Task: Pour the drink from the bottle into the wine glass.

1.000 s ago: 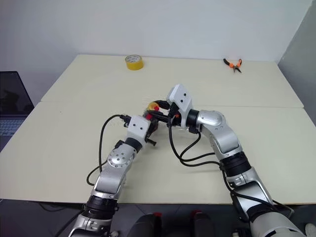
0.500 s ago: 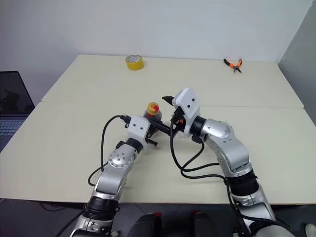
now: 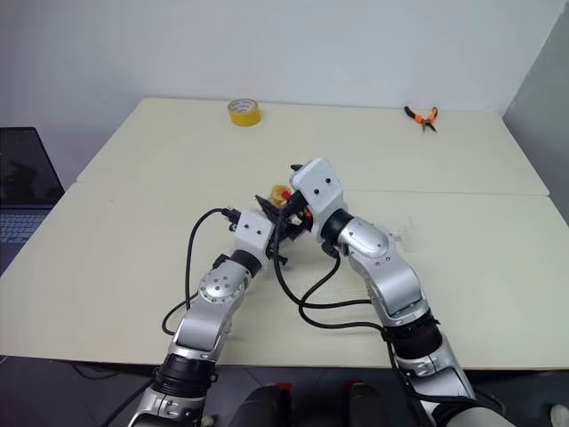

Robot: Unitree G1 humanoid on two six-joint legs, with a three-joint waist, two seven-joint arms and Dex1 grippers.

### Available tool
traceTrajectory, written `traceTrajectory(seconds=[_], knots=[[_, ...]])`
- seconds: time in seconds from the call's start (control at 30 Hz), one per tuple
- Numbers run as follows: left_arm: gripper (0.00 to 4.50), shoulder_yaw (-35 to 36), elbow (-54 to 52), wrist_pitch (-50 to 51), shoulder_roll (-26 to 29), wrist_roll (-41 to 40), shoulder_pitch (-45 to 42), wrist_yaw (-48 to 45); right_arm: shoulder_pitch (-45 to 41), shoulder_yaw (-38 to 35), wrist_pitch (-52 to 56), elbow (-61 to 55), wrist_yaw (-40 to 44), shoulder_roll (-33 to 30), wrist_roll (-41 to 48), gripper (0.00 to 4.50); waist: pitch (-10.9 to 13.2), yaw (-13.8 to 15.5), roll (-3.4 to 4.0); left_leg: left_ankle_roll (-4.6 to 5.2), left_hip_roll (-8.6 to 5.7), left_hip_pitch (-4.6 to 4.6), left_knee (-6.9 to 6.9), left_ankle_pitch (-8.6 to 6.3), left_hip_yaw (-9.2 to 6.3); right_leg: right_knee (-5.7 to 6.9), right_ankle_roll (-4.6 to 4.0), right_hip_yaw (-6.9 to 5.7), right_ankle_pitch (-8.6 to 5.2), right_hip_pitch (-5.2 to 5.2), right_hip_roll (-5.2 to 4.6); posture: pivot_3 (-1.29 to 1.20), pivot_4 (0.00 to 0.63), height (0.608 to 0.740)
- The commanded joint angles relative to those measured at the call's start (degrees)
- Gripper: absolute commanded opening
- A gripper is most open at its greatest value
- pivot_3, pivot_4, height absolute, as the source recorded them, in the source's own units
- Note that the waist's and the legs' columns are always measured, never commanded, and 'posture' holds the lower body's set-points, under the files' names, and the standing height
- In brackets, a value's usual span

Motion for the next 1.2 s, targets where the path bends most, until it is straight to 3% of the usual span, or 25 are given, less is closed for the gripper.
traceTrajectory(seconds=[0.03,0.4,0.73,0.97,1.2], knots=[[0.67,0.17,-3.86,-1.33,0.06,-0.34,-0.87,-0.26,0.26,-2.34,-1.01,-0.85,-1.35,0.03,-0.19,4.4,0.0,0.0,0.0,0.0,0.0,0.0,0.0,0.0,0.0,0.0,0.0,0.01,0.0,0.0,0.0,0.0,0.15,0.74],[0.67,0.46,-4.04,-0.82,0.1,-0.48,-0.75,0.17,2.67,-6.11,0.17,-1.55,-1.7,-2.85,0.98,4.4,0.0,0.0,0.0,0.0,0.0,0.0,0.0,0.0,0.01,0.0,0.0,0.0,0.0,0.0,0.0,0.0,0.15,0.74],[0.66,1.36,-4.43,-0.12,-0.15,-0.73,-0.62,0.6,8.03,-9.41,4.45,-9.17,0.96,-7.15,6.42,4.4,0.0,-0.18,0.0,0.01,0.01,0.01,-0.02,-0.01,0.01,-0.01,0.0,0.02,0.0,0.01,0.03,0.0,0.15,0.74],[0.66,1.3,-4.26,-0.13,-0.13,-0.64,-0.73,0.32,7.54,-5.91,8.42,-14.91,3.78,-6.73,10.33,4.4,0.0,-0.19,0.0,0.01,0.02,0.01,-0.03,-0.01,0.0,-0.01,0.0,0.02,0.0,0.01,0.04,0.0,0.15,0.74],[0.66,0.71,-3.91,-0.4,-0.03,-0.52,-1.03,-0.15,1.38,-1.33,6.69,-8.86,-0.47,-1.7,5.57,4.4,0.0,-0.13,0.0,0.01,0.02,0.02,-0.01,0.0,-0.02,0.0,0.0,0.0,0.0,0.01,0.04,0.0,0.15,0.74]])
